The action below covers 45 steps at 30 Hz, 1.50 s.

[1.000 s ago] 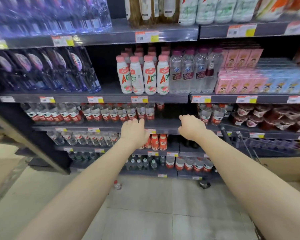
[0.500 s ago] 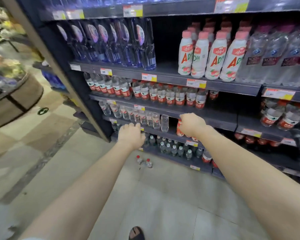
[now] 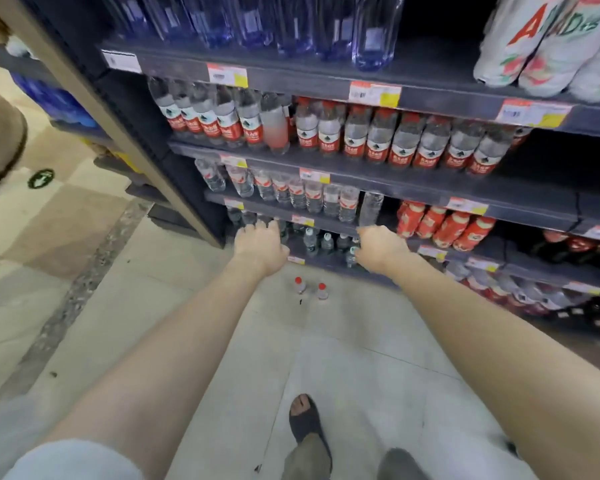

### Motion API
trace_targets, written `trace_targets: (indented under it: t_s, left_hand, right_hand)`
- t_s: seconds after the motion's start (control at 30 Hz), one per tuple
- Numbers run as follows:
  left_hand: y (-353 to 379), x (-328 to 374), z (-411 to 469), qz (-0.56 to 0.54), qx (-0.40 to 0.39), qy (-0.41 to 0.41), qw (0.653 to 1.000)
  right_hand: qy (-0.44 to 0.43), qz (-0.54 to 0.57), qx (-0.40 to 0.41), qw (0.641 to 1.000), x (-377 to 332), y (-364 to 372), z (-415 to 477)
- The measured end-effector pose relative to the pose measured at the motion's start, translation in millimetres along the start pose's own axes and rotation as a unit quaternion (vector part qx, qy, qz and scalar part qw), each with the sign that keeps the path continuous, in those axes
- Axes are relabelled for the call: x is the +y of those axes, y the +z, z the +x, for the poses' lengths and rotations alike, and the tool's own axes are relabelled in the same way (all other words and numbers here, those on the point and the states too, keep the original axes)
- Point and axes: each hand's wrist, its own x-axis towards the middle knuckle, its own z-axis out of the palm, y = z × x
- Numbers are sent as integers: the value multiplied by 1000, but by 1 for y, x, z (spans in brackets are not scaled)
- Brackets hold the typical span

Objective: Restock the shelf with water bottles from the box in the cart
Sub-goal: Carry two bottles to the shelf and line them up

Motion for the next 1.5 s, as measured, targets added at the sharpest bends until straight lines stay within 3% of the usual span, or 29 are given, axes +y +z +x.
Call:
trace_targets:
  t_s: [0.53, 0.87, 1.13, 1.5]
  left_hand:
    - [165, -24, 119, -21, -168, -14, 985]
    - [350, -42, 202, -68, -237, -33, 969]
    - [526, -58, 297, -89, -224, -19, 970]
    - [668, -22, 400, -297, -168, -89, 936]
  right_hand:
    - [45, 2, -157, 987, -11, 147, 141]
    - [133, 61, -239, 960, 23, 323, 224]
    - [215, 165, -176, 946, 57, 495, 326]
    - [227, 259, -104, 933, 113, 628, 417]
